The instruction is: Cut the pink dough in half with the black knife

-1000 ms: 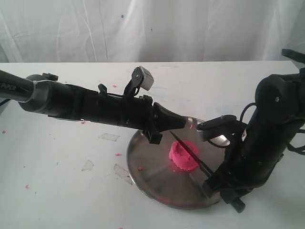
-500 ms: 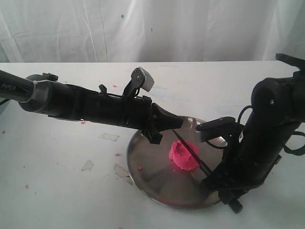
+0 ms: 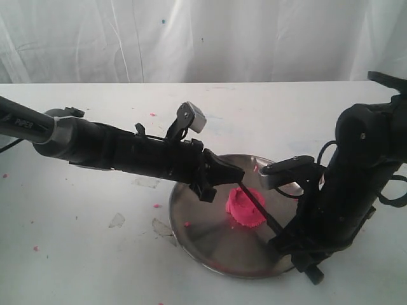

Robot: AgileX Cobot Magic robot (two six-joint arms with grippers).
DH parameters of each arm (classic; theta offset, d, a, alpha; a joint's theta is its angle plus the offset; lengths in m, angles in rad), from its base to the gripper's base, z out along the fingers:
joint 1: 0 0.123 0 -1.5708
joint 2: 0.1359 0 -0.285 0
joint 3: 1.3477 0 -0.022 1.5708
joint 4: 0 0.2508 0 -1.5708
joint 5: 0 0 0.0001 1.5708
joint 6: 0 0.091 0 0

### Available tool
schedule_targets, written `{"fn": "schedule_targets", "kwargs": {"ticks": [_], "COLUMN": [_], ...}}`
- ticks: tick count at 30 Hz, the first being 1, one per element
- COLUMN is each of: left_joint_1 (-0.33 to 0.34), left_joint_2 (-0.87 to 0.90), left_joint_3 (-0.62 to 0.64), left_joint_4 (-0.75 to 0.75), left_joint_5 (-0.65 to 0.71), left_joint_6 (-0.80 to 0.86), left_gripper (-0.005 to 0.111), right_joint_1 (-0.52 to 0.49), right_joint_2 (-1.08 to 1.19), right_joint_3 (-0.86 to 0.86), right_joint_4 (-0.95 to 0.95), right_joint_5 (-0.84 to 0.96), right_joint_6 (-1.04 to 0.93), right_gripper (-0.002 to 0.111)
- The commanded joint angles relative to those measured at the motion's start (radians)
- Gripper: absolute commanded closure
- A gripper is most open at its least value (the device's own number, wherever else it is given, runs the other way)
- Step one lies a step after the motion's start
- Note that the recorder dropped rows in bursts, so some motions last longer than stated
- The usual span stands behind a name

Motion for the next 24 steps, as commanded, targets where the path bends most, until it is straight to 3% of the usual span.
{"fn": "schedule_targets", "kwargs": {"ticks": [1,13,18,24], "left_joint_1": [0.002,0.002,0.002,0.002], "left_joint_2": [0.026,0.033,0.067,0.12], "left_joint_3": [0.0,-0.047,-0.084,-0.107], "left_joint_4": [-0.025,-0.025,-0.025,-0.025], "left_joint_5": [0.031,0.099,-0.008,0.044], "left_joint_6": [0.137,0.133,0.101,0.099], "left_gripper": [0.107,0.107,0.107,0.107], "right_joint_1": [0.001,0.001,0.001,0.001], "right_joint_2": [-0.001,-0.001,-0.001,-0.001], "right_joint_3": [0.002,0.002,0.002,0.002], "right_joint_4": [0.002,0.006,0.006,0.006], "right_joint_5": [-0.007,-0.005,-0.005,-0.005], "right_joint_6": [0.005,0.005,0.005,0.005], "right_gripper": [0.108,0.108,0.108,0.108]}}
